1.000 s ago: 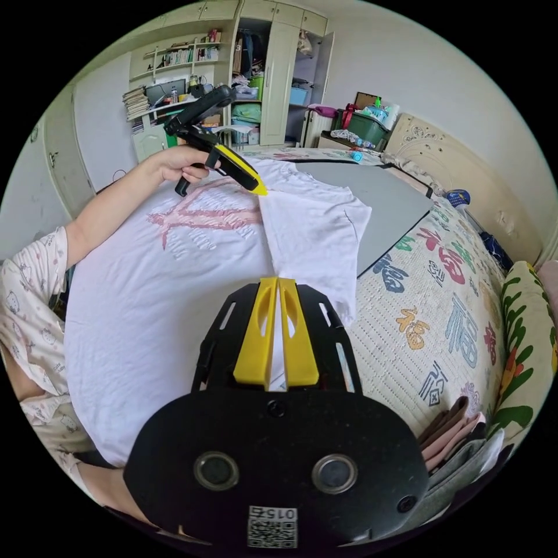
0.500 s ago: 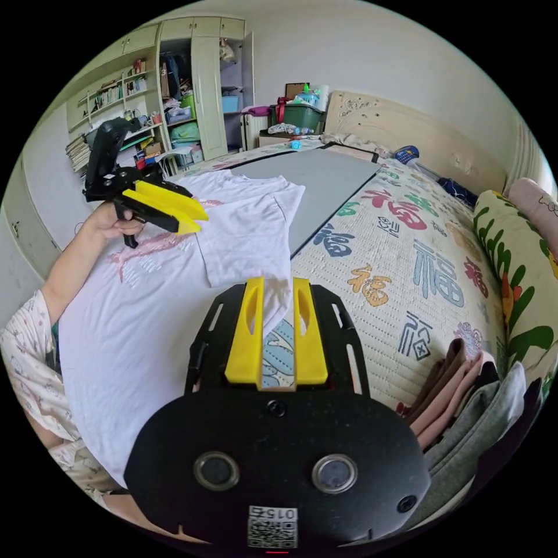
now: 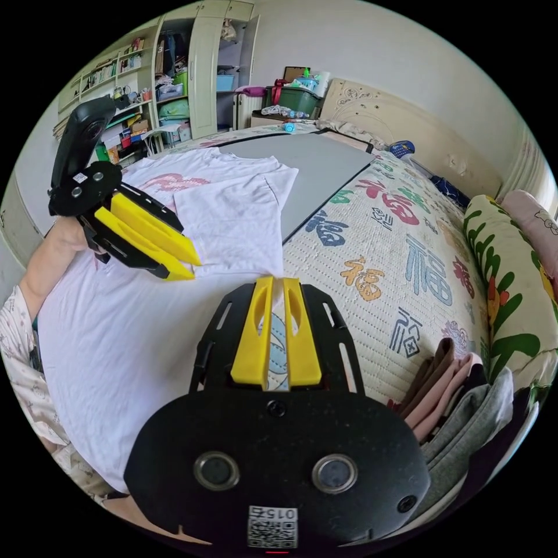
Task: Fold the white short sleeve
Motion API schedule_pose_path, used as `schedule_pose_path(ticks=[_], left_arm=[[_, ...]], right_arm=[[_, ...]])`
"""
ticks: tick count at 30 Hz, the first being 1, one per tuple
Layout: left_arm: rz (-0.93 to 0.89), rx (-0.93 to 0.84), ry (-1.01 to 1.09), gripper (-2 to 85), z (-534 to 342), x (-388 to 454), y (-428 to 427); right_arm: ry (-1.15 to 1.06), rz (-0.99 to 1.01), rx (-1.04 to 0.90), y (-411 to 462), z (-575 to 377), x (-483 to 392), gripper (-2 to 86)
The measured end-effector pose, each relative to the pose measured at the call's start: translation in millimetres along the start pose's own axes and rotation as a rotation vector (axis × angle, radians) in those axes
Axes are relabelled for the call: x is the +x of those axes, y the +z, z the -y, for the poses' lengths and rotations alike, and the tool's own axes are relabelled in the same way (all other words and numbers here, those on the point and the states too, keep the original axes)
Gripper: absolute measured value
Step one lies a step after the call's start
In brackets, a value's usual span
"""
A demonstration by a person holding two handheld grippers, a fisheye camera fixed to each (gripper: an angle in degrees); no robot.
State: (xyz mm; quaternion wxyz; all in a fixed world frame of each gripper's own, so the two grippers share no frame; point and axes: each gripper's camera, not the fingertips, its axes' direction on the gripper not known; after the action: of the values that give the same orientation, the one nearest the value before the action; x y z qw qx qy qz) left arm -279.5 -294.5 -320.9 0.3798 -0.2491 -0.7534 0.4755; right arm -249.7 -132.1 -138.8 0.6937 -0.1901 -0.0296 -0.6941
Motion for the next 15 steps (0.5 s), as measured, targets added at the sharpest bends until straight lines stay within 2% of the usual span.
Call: schedule_pose_path(ticks=[4,6,10,13,15], left_arm=[[-0.055,0.074,-0.046,6.8,-39,-2,-10],[-0.064,0.214,-0.115,7.1,-80,-16,-55],[0.037,0.357,-0.292,7.5,-183,-46,-134],[0.118,0.474,-0.427,8.1,-323,-50,-199],[0.203,0.6,-0.545,8.4,-468,-44,-238]], right_arm=[[0.002,-0.004,0.0,15,1,-7,4.2],[-0.001,-0.01,-0.008,26,2,-13,4.2],[0.003,-0.016,-0.015,41,1,-19,4.2],[0.033,-0.034,-0.016,45,0,-22,5.1],[0.065,-0.1,0.011,29,5,-36,6.3]])
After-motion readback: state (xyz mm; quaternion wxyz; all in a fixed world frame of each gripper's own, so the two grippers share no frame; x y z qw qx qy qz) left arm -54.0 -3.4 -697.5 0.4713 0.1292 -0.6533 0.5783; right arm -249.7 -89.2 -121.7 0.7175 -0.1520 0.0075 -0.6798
